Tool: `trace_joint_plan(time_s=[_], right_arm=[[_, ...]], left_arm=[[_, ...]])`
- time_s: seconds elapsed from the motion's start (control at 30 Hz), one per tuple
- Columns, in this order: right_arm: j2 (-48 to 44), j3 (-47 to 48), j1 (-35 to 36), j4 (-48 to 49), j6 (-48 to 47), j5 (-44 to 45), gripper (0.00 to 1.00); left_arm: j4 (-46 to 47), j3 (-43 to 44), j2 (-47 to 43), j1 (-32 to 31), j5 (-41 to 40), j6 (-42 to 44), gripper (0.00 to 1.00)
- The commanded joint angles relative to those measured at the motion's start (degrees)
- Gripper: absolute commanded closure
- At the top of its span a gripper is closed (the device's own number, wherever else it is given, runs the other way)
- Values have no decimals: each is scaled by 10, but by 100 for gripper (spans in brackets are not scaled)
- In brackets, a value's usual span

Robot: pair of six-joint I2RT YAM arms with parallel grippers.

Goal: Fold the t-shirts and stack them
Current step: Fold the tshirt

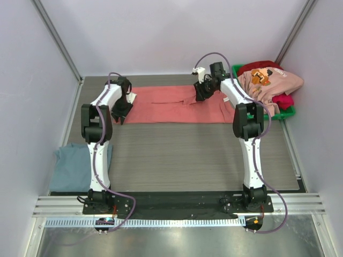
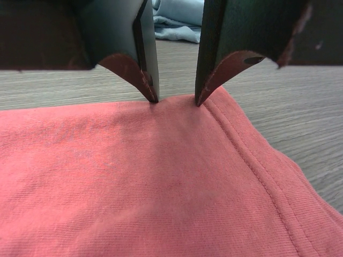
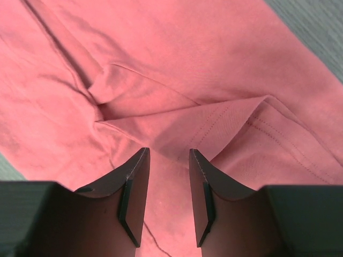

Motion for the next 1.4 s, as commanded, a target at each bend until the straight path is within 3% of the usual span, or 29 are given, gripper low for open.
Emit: trace_joint_plan(time_s=[0.0, 0.97, 1.07, 1.1, 1.2, 1.37], right_arm=[[7, 23, -1, 16, 3, 9, 59], [16, -8, -2, 8, -3, 36, 59], [22, -5, -2, 9, -1, 38, 67], [22, -4, -1, 8, -2, 38, 77], [21, 0, 0, 8, -6, 38, 92], [-4, 8, 6, 11, -25, 39, 95]], left_arm=[[4, -11, -17, 1, -11, 2, 66], [2, -5, -9, -10, -22, 7, 66], [2, -6, -10, -10, -23, 7, 66], [1, -7, -10, -11, -24, 7, 66], [2, -9, -13, -11, -25, 7, 66], [4, -12, -13, -13, -24, 7, 66]])
